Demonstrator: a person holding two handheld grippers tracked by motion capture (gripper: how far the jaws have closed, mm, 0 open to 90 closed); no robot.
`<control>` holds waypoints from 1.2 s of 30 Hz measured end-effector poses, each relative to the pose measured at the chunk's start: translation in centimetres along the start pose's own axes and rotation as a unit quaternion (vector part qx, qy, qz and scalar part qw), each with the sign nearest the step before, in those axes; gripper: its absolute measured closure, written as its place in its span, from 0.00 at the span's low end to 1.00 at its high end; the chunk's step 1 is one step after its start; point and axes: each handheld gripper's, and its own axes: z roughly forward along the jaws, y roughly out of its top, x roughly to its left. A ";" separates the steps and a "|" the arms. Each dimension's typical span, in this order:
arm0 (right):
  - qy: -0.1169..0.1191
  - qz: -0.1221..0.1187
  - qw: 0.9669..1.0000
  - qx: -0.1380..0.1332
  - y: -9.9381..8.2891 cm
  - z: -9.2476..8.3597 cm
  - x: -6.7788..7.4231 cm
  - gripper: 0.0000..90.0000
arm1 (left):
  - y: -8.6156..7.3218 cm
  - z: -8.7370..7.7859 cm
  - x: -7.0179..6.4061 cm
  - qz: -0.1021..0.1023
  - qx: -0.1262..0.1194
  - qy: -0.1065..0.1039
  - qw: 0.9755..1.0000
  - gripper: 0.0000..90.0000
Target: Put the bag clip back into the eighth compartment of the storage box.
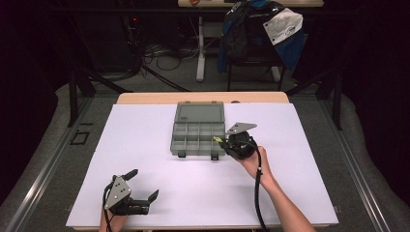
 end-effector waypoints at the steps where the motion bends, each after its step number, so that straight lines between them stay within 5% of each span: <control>1: 0.002 0.003 1.000 0.000 0.0 0.1 -0.1 0.90 | 0.0 0.0 0.0 0.002 0.002 -0.001 1.000 0.00; 36: -0.007 0.056 0.998 0.015 0.4 1.8 -0.9 0.89 | 0.0 0.0 0.1 0.003 0.004 -0.001 1.000 0.00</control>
